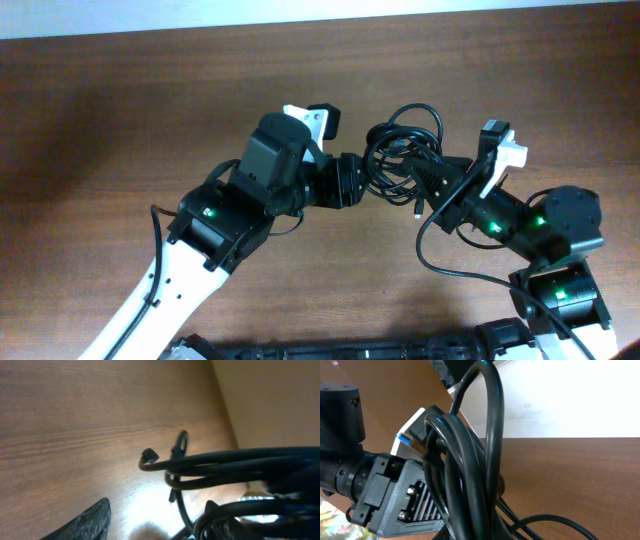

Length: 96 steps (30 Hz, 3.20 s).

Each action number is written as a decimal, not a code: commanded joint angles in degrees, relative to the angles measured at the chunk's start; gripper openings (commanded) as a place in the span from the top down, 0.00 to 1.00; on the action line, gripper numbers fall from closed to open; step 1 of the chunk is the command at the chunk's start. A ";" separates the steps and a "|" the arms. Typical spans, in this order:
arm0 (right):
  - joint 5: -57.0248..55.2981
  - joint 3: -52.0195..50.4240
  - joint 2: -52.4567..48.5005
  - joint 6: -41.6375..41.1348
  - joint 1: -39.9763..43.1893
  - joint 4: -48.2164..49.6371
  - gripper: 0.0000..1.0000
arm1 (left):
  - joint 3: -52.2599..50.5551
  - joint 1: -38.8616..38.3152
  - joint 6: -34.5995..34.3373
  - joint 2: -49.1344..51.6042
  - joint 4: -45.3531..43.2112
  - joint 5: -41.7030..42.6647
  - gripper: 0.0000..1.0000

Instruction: Untangle cables

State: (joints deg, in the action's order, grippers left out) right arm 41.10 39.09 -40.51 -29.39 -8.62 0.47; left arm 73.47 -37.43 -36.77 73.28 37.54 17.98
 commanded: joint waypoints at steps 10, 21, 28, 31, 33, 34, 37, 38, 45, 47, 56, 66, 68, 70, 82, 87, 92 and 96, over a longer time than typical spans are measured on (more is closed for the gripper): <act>2.40 0.59 0.68 -1.14 -0.33 1.77 0.96 | 0.52 0.37 -2.62 3.58 14.80 -11.41 0.40; 1.97 0.57 0.68 -0.87 -0.31 1.36 0.96 | 0.52 0.76 7.06 3.13 14.10 -8.96 0.46; 0.74 0.57 0.66 2.14 -0.33 -0.87 0.96 | 0.68 5.73 7.78 -8.11 11.30 -11.82 0.18; 2.03 0.57 0.68 3.19 -0.33 -0.55 0.96 | 0.68 5.53 9.97 -11.82 9.31 -9.99 0.09; 2.01 0.57 0.66 1.51 -0.33 0.15 0.96 | 0.68 5.44 13.77 -12.11 7.96 -2.12 0.07; 2.03 0.57 0.68 -0.42 -0.33 0.94 0.96 | 0.68 5.44 16.11 -11.89 6.93 2.19 0.07; 4.02 0.57 0.68 -2.75 -0.33 2.99 0.96 | 0.68 5.44 17.14 -10.49 3.80 7.50 0.07; 4.20 0.57 0.66 -4.17 -0.35 3.54 0.96 | 0.68 5.44 17.14 -9.94 3.06 8.55 0.07; 5.22 0.57 0.66 -4.15 -0.37 4.48 0.96 | 0.68 -0.02 17.16 -3.91 -5.46 15.93 0.46; 5.22 0.57 0.61 -4.15 -0.37 4.48 0.96 | 0.68 -1.27 17.14 -3.63 -6.80 15.91 0.58; 0.22 0.57 0.61 0.48 -0.31 -1.77 0.62 | 0.68 -2.64 17.18 -2.58 -8.72 9.20 1.00; -2.38 0.57 0.61 5.57 -0.31 -4.81 0.16 | 0.68 -2.71 34.51 -3.06 -1.44 -14.32 1.00; -2.84 0.57 0.61 5.60 -0.31 -5.05 0.17 | 0.68 -2.71 37.35 -3.06 -0.31 -14.14 1.00; -4.46 0.57 0.61 5.57 -0.31 -5.84 0.16 | 0.68 -2.71 40.65 -3.13 0.28 -11.45 1.00; -14.25 0.57 0.61 5.60 -0.31 -11.98 0.16 | 0.68 -2.71 52.09 -3.28 0.74 6.71 1.00; -20.63 0.57 0.61 5.57 -0.31 -15.58 0.16 | 0.68 -2.64 52.11 -6.88 0.74 6.69 1.00; -25.33 0.57 0.61 5.57 -0.31 -18.51 0.16 | 0.68 -2.64 53.29 -11.76 0.72 6.21 1.00; -25.31 0.57 0.61 5.60 -0.31 -18.58 0.16 | 0.68 -2.49 53.35 -13.77 0.70 3.19 1.00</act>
State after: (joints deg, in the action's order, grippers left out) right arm 25.47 40.03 -39.24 -23.99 -9.87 -16.69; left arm 73.32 -40.12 15.42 64.14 38.96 21.12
